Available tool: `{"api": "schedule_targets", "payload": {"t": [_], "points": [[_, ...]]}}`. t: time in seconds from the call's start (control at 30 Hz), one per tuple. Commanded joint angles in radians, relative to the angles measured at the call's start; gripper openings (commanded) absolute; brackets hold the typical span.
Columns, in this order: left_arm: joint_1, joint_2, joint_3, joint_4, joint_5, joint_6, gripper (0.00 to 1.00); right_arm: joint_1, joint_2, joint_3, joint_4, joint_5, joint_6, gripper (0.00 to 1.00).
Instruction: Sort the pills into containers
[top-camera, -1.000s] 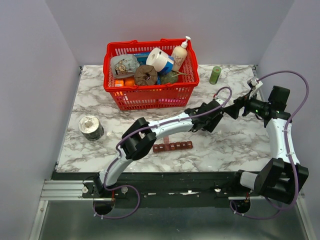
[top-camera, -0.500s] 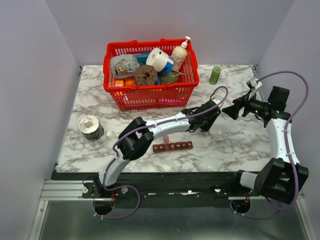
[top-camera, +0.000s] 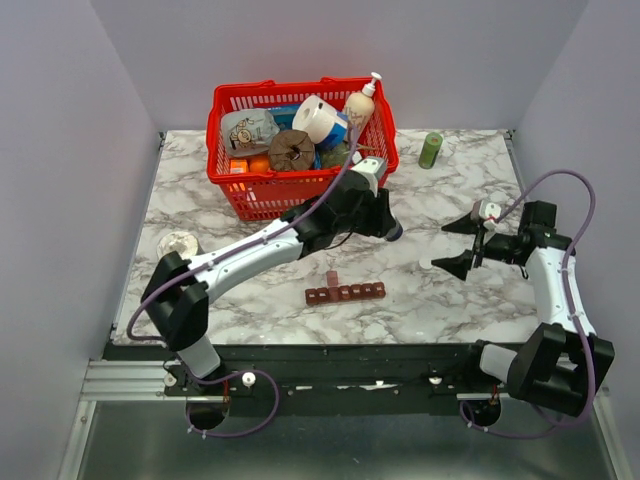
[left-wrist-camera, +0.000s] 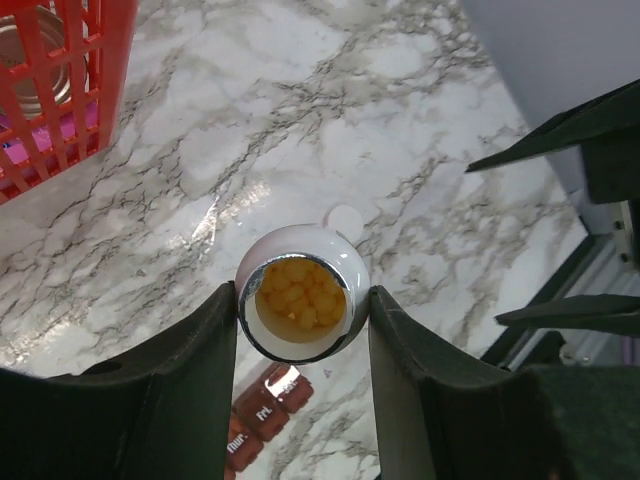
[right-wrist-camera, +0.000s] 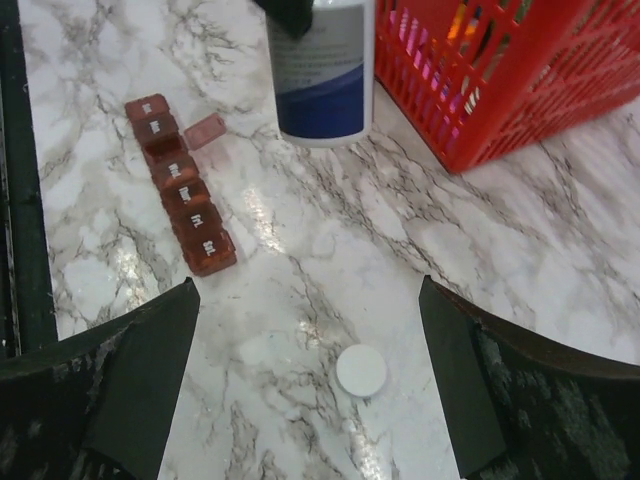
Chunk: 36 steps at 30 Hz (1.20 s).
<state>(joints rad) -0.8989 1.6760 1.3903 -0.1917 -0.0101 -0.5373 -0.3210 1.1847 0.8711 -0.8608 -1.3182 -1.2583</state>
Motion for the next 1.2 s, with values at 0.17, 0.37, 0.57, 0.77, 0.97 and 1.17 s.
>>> {"api": "schedule_targets", "payload": {"t": [0.17,0.37,0.57,0.77,0.97,1.17], "points": [[0.008,-0.165,-0.157,0.139,0.085,-0.227,0.00,0.190,-0.131,-0.063,0.488,0.034,0.420,1.00],[0.008,-0.187,-0.181,0.187,0.062,-0.300,0.00,0.382,-0.131,-0.049,0.633,0.138,0.561,1.00],[0.009,-0.214,-0.191,0.212,0.027,-0.340,0.00,0.493,-0.082,-0.067,0.785,0.229,0.629,1.00],[0.009,-0.251,-0.227,0.247,0.019,-0.394,0.00,0.527,-0.066,-0.090,0.879,0.287,0.680,0.99],[0.009,-0.262,-0.238,0.248,-0.007,-0.423,0.00,0.542,-0.065,-0.092,0.956,0.293,0.744,0.83],[0.011,-0.268,-0.251,0.253,-0.022,-0.444,0.00,0.568,-0.053,-0.076,0.957,0.287,0.744,0.72]]}}
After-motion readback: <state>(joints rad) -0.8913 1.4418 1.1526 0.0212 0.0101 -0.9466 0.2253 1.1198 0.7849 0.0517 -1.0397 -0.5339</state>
